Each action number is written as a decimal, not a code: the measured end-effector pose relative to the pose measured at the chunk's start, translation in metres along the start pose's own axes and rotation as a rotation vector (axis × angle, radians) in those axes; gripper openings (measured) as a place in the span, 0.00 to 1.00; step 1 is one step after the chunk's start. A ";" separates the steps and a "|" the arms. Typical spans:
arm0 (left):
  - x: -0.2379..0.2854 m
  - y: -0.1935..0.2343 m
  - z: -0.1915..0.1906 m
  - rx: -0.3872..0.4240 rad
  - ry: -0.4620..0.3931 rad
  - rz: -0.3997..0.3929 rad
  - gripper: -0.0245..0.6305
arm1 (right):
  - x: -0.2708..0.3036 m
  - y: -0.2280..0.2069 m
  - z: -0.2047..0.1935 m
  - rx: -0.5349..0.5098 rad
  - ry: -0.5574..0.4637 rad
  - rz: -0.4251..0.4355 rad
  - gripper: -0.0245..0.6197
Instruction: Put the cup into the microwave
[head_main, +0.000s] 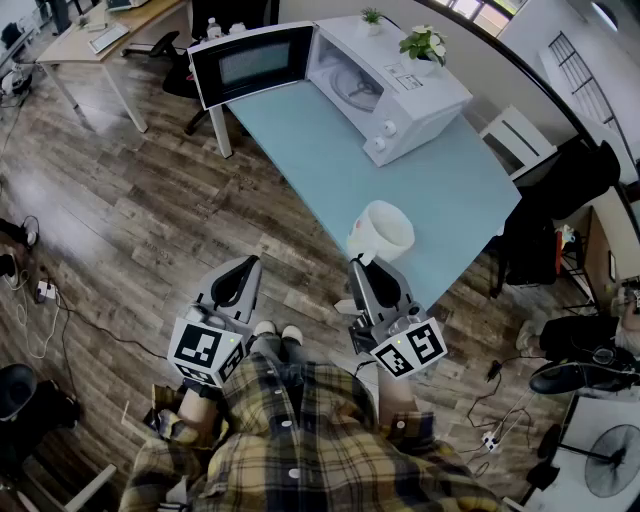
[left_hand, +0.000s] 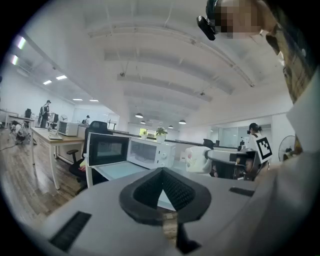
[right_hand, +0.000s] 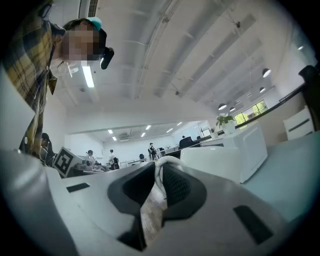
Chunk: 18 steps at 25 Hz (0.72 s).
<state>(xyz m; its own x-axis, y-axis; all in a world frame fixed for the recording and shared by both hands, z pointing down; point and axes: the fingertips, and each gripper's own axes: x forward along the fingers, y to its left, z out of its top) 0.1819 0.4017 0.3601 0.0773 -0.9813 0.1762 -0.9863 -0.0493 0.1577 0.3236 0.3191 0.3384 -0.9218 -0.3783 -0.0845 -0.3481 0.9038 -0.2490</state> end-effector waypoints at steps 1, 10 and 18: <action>0.000 0.000 -0.001 0.001 0.002 0.002 0.02 | -0.001 -0.001 0.001 0.004 -0.006 0.003 0.12; -0.003 -0.001 -0.007 -0.004 0.002 0.046 0.02 | -0.001 -0.002 0.002 0.030 -0.027 0.055 0.13; 0.015 0.019 -0.005 -0.020 -0.011 0.052 0.02 | 0.021 -0.014 0.003 0.015 -0.023 0.062 0.13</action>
<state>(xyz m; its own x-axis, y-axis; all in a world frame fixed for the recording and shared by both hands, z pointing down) 0.1654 0.3874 0.3700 0.0239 -0.9844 0.1741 -0.9858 0.0058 0.1681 0.3099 0.2978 0.3376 -0.9373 -0.3262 -0.1228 -0.2874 0.9227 -0.2570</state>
